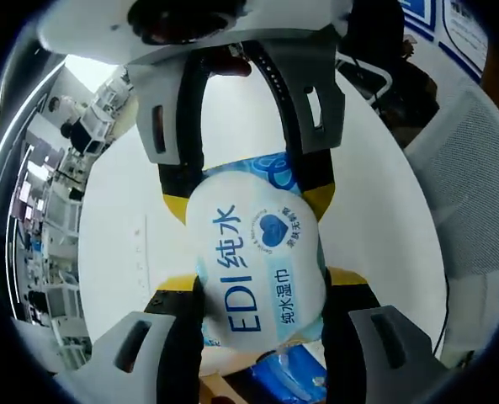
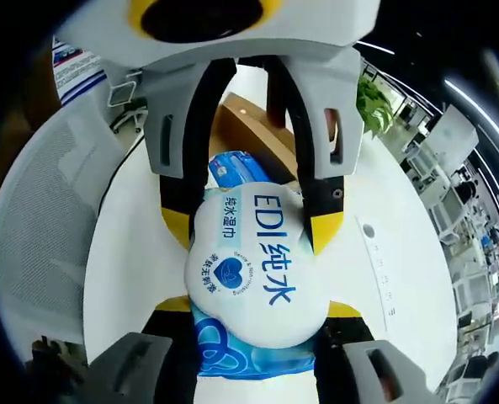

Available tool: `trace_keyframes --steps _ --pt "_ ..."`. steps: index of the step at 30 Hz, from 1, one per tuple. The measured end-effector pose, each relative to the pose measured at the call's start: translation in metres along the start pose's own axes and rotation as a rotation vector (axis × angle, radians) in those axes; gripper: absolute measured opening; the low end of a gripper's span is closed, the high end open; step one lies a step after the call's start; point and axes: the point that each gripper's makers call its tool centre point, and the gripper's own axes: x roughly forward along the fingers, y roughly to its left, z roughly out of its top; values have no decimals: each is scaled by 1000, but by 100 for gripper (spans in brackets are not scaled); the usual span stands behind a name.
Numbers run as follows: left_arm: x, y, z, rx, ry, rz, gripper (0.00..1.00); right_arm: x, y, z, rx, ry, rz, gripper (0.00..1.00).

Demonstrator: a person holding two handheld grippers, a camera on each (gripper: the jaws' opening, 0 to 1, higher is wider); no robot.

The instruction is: Operate the shoe box by opening the lid, removing the specified soft item, and placing it in the target area until the item is outside and the box remains undamaged.

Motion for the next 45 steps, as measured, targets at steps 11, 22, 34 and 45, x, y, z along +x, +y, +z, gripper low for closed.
trace_keyframes --steps 11,22,34,45 --pt "18 17 2 0 -6 -13 56 6 -14 -16 13 -4 9 51" --pt "39 22 2 -3 -4 -39 56 16 -19 -33 34 -10 27 51" --pt "58 27 -5 -11 4 -60 56 32 -27 -45 47 -17 45 51" --pt "75 30 -10 -15 12 -75 56 45 -30 -57 60 -23 58 51"
